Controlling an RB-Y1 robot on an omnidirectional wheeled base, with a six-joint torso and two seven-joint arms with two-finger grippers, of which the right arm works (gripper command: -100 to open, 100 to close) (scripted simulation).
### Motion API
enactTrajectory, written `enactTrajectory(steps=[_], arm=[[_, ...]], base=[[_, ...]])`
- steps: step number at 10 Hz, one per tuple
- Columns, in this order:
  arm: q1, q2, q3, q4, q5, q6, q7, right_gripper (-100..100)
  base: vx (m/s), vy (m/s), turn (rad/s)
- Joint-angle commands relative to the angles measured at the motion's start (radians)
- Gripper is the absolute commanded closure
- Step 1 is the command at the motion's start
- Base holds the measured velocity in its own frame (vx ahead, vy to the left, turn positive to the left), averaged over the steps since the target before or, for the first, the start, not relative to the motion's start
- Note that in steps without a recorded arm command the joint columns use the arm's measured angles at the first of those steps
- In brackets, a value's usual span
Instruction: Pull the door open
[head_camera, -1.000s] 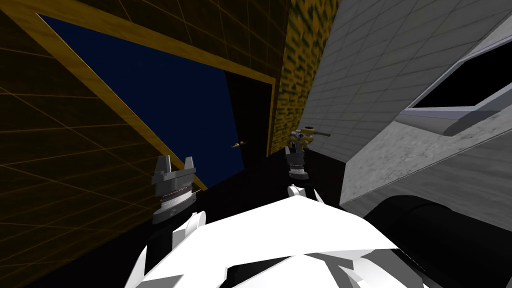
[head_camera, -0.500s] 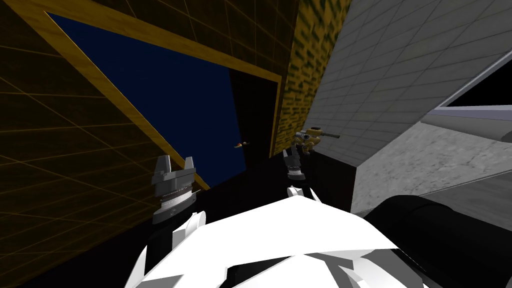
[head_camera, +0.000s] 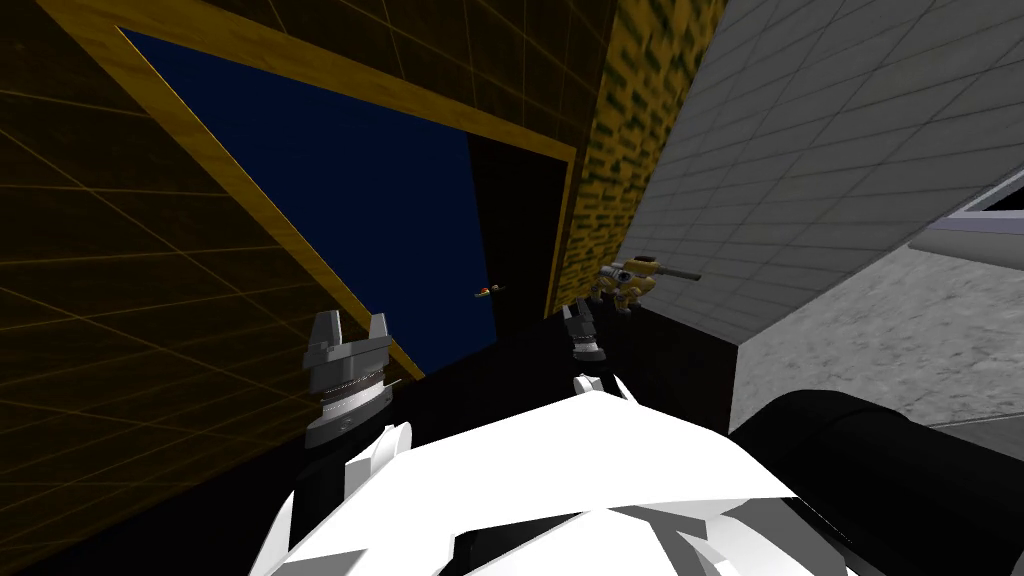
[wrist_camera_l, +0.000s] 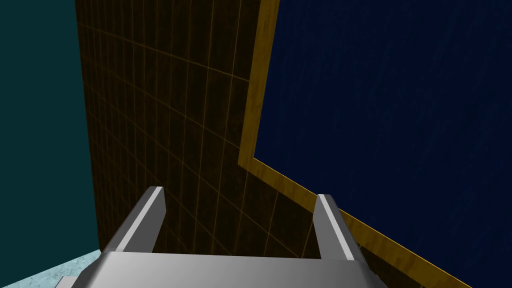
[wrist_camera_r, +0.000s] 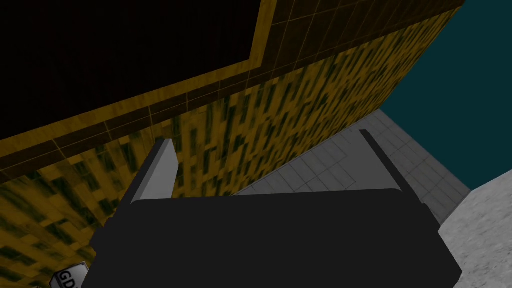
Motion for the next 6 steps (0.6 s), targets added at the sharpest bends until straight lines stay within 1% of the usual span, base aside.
enactTrajectory(steps=[1, 3, 6], arm=[[-0.016, -0.010, -0.002, 0.050, -0.003, -0.011, -0.006, -100], [-0.030, -0.024, -0.004, 0.106, -0.006, -0.021, -0.014, -100], [-0.053, -0.044, -0.006, 0.188, -0.012, -0.036, -0.026, -100]], base=[[0.100, 0.017, 0.108], [0.100, 0.015, 0.092], [0.100, 0.032, 0.100]])
